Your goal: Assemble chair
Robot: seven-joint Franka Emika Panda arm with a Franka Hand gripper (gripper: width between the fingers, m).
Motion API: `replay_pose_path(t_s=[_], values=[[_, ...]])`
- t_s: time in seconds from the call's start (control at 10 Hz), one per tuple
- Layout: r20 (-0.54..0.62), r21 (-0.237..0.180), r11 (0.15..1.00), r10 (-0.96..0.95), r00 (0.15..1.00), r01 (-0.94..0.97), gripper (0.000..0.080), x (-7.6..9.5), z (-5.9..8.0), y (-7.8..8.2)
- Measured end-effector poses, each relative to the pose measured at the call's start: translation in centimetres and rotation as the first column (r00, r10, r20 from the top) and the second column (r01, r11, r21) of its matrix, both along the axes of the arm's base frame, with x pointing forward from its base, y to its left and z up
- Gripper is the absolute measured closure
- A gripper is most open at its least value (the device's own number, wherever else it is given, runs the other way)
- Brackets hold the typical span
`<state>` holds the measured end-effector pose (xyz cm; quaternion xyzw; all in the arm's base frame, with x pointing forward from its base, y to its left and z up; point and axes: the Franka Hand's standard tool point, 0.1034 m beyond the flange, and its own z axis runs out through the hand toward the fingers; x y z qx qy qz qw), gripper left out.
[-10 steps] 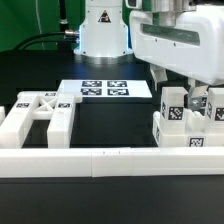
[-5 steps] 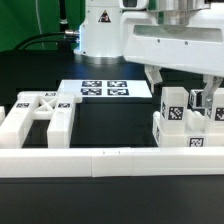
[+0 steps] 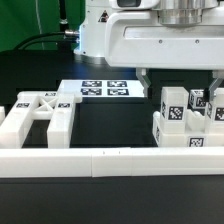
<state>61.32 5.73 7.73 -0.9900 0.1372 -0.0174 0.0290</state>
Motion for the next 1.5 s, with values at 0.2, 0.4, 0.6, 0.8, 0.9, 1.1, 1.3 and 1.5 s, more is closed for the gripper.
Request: replay_pose_path(t_s=[0.2, 0.4, 0.6, 0.8, 0.9, 1.1, 1.3, 1.5], values=[[0.007, -0.011, 0.988, 0.155, 0.988, -0.155, 0.0151, 0.00, -0.10, -0.18], [0.008, -0.011, 0.987, 0.163, 0.987, -0.162, 0.0272, 0.01, -0.12, -0.19], [0.008, -0.011, 0.987, 0.162, 0.987, -0.162, 0.0411, 0.01, -0.12, -0.20], [0.008, -0.013, 0.987, 0.160, 0.987, -0.160, 0.0515, 0.02, -0.12, -0.39], [0.008, -0.013, 0.987, 0.160, 0.987, -0.160, 0.0514, 0.02, -0.12, -0.39], [0.008, -0.012, 0.988, 0.155, 0.988, -0.155, 0.0514, 0.02, -0.12, -0.40], [0.004, -0.006, 0.999, 0.048, 0.999, -0.048, 0.0514, -0.03, -0.16, -0.48], [0.022, 0.001, 0.988, -0.155, 0.988, 0.155, 0.0514, 0.20, -0.21, -0.73]])
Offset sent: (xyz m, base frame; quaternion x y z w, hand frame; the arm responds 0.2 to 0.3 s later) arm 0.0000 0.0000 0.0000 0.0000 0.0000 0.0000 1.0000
